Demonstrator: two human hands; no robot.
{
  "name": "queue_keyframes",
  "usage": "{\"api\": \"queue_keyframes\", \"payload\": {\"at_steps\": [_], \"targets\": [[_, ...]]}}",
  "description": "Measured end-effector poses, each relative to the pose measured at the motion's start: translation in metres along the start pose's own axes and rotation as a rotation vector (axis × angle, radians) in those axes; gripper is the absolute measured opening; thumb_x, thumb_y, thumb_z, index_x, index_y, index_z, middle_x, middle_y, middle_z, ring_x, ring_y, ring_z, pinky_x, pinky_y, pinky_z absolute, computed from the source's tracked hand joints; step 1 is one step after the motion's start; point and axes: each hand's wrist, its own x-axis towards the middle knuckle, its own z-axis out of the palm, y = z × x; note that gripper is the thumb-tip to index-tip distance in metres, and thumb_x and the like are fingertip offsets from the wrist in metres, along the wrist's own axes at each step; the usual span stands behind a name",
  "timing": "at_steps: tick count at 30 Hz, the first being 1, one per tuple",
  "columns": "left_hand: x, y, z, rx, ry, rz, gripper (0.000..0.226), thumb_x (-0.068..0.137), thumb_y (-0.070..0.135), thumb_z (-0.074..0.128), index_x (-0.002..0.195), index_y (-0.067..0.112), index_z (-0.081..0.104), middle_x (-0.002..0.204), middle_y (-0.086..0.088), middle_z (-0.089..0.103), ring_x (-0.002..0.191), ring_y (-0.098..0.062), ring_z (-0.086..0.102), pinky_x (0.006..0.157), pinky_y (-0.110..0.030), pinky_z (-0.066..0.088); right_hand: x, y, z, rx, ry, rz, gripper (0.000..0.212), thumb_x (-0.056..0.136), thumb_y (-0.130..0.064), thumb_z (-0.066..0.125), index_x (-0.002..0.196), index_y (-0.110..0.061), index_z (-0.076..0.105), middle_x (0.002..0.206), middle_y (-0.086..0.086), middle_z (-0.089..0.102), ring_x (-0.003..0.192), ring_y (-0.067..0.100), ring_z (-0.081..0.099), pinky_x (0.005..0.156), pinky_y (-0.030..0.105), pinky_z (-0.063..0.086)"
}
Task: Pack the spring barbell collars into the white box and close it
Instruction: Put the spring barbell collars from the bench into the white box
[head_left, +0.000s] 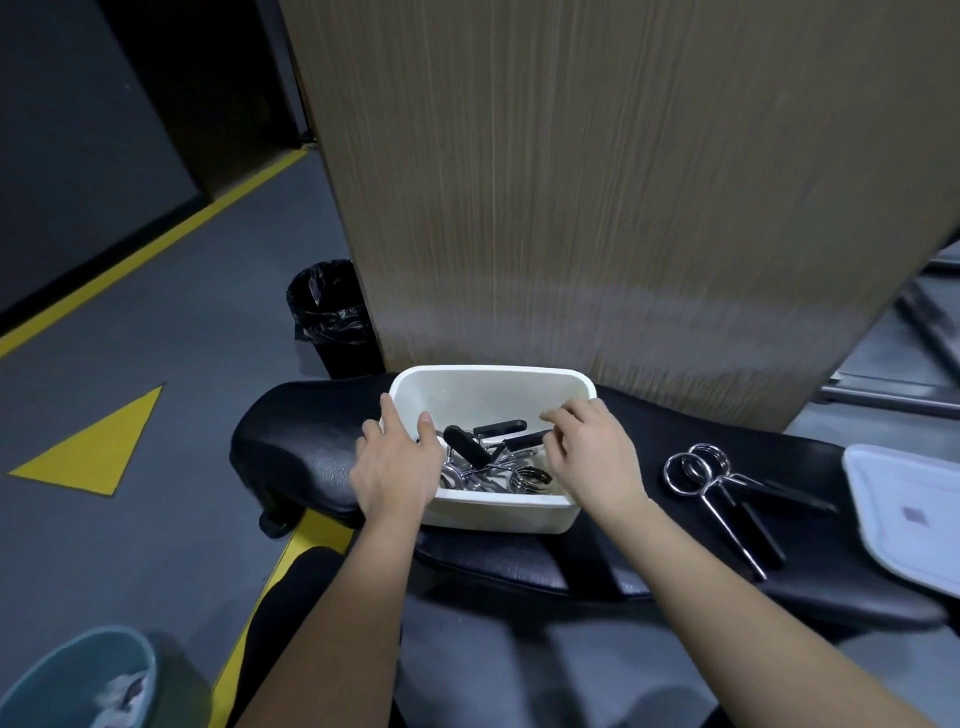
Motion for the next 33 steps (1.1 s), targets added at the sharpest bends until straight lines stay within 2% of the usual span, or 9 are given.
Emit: {"api": "queue_keyframes", "payload": {"at_steps": [4, 7, 10, 14, 17, 20, 24, 27, 33], "targets": [[0.000, -0.004, 0.002, 0.020, -0.003, 0.019, 0.067, 0.098, 0.053, 0.030, 0.157, 0.027, 0.015, 0.140, -0.012, 0.048, 0.120, -0.033, 0.050, 0.083, -0.045, 0.043, -0.029, 0.020, -0.016, 0.205, 0.143, 0.243, 0.040, 0.090, -0.017, 0.059, 0.131, -0.016, 0.058, 0.135, 0.006, 0.047, 0.119, 0.027, 0.043, 0.091, 0.035, 0.045], [0.000, -0.004, 0.003, 0.030, -0.001, 0.016, 0.066, 0.097, 0.048, 0.033, 0.158, 0.027, 0.016, 0.141, -0.013, 0.047, 0.120, -0.035, 0.050, 0.088, -0.046, 0.043, -0.058, 0.048, -0.021, 0.168, 0.154, 0.454, 0.042, 0.093, -0.019, 0.058, 0.133, -0.007, 0.053, 0.136, 0.016, 0.044, 0.122, 0.035, 0.044, 0.103, 0.042, 0.038], [0.002, -0.001, 0.003, 0.046, -0.005, 0.015, 0.066, 0.098, 0.050, 0.032, 0.158, 0.027, 0.016, 0.143, -0.014, 0.047, 0.119, -0.038, 0.052, 0.089, -0.046, 0.044, -0.085, 0.078, -0.023, 0.000, -0.028, 0.684, 0.049, 0.087, -0.020, 0.062, 0.130, 0.001, 0.052, 0.130, 0.026, 0.050, 0.115, 0.047, 0.046, 0.098, 0.049, 0.040], [-0.001, -0.005, 0.000, 0.042, 0.003, 0.051, 0.068, 0.098, 0.052, 0.036, 0.158, 0.024, 0.019, 0.140, -0.015, 0.049, 0.115, -0.041, 0.056, 0.090, -0.046, 0.045, -0.114, 0.102, -0.030, -0.218, -0.401, 0.836, 0.050, 0.088, -0.029, 0.060, 0.130, -0.003, 0.049, 0.134, 0.020, 0.050, 0.124, 0.042, 0.043, 0.099, 0.046, 0.041], [-0.005, -0.007, -0.002, 0.048, 0.003, 0.077, 0.073, 0.097, 0.056, 0.038, 0.158, 0.022, 0.018, 0.142, -0.015, 0.047, 0.118, -0.041, 0.055, 0.091, -0.046, 0.044, -0.122, 0.114, -0.028, -0.306, -0.425, 0.761, 0.040, 0.091, -0.022, 0.055, 0.128, -0.006, 0.053, 0.130, 0.018, 0.054, 0.121, 0.039, 0.047, 0.098, 0.044, 0.042], [-0.009, -0.009, -0.004, 0.056, -0.001, 0.095, 0.077, 0.096, 0.058, 0.040, 0.159, 0.021, 0.016, 0.144, -0.015, 0.046, 0.118, -0.042, 0.054, 0.091, -0.046, 0.045, -0.119, 0.120, -0.026, -0.173, -0.456, 0.824, 0.027, 0.093, -0.017, 0.052, 0.117, -0.009, 0.060, 0.125, 0.017, 0.054, 0.119, 0.038, 0.052, 0.096, 0.041, 0.044], [-0.013, -0.012, -0.005, 0.057, -0.001, 0.124, 0.078, 0.095, 0.052, 0.046, 0.159, 0.018, 0.016, 0.144, -0.016, 0.045, 0.116, -0.043, 0.054, 0.090, -0.046, 0.045, -0.117, 0.120, -0.023, -0.009, -0.280, 0.823, 0.020, 0.091, -0.010, 0.055, 0.101, -0.008, 0.072, 0.110, 0.019, 0.059, 0.105, 0.042, 0.059, 0.086, 0.042, 0.048], [-0.011, -0.008, -0.006, 0.064, -0.024, 0.119, 0.079, 0.094, 0.052, 0.046, 0.159, 0.018, 0.015, 0.145, -0.015, 0.043, 0.117, -0.041, 0.054, 0.090, -0.046, 0.045, -0.105, 0.115, -0.031, 0.130, -0.091, 0.807, 0.021, 0.091, -0.008, 0.061, 0.104, -0.005, 0.077, 0.106, 0.021, 0.065, 0.103, 0.041, 0.061, 0.087, 0.040, 0.049], [-0.011, 0.001, -0.005, 0.086, -0.079, 0.098, 0.081, 0.093, 0.052, 0.045, 0.159, 0.019, 0.011, 0.144, -0.015, 0.042, 0.117, -0.040, 0.053, 0.090, -0.045, 0.045, -0.056, 0.083, -0.076, 0.677, 0.143, 0.760, 0.018, 0.096, -0.020, 0.063, 0.107, -0.020, 0.077, 0.101, 0.002, 0.068, 0.098, 0.021, 0.065, 0.085, 0.030, 0.047]]}}
